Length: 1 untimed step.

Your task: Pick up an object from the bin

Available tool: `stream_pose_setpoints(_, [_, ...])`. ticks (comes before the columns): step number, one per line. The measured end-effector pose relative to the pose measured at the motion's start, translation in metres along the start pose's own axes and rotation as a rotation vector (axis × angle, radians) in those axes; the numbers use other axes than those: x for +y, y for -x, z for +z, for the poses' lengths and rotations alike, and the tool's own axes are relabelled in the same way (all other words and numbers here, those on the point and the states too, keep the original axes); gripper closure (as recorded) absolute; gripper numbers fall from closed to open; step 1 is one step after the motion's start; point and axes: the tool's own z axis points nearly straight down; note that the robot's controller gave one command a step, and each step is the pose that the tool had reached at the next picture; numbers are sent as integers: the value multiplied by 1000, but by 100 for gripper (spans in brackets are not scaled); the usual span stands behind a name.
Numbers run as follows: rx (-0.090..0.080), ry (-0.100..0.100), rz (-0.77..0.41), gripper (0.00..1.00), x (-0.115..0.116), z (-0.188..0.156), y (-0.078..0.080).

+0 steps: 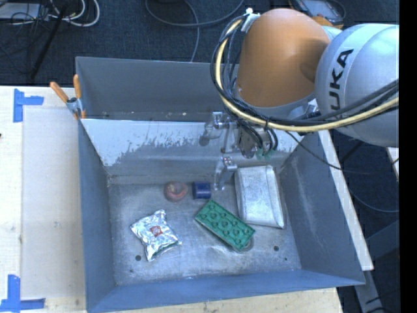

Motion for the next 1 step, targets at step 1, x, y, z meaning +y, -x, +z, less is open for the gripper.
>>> stream_pose_setpoints(1, [17, -1, -75, 0, -11, 148, -9])
